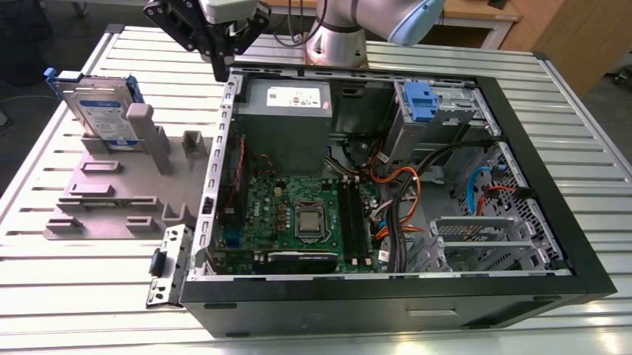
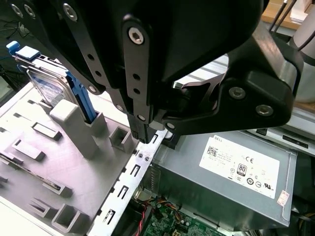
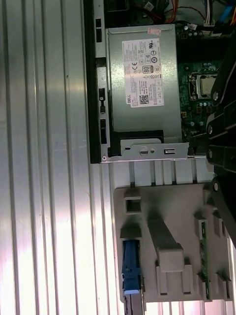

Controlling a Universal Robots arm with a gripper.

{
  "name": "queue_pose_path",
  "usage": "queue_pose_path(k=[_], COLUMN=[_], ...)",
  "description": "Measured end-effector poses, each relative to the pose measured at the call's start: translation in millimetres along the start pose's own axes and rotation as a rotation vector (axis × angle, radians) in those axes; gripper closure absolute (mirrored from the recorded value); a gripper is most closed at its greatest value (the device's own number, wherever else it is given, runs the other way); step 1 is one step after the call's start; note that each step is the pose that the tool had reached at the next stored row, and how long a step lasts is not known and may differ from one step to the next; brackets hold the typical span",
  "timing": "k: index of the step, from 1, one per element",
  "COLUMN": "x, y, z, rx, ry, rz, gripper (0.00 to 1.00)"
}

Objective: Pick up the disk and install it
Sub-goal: 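Reach for the disk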

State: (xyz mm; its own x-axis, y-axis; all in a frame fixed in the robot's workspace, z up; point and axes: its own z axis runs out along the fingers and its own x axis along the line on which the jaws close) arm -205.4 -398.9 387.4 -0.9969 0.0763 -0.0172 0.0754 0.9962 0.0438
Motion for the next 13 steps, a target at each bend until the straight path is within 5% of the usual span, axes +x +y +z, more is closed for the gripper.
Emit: queue_pose_path(k=[13], x=[2.7], y=[-0.2], z=[0.1], rx=[0.0], ry=[0.0002], rz=[0.0], gripper=[0.89])
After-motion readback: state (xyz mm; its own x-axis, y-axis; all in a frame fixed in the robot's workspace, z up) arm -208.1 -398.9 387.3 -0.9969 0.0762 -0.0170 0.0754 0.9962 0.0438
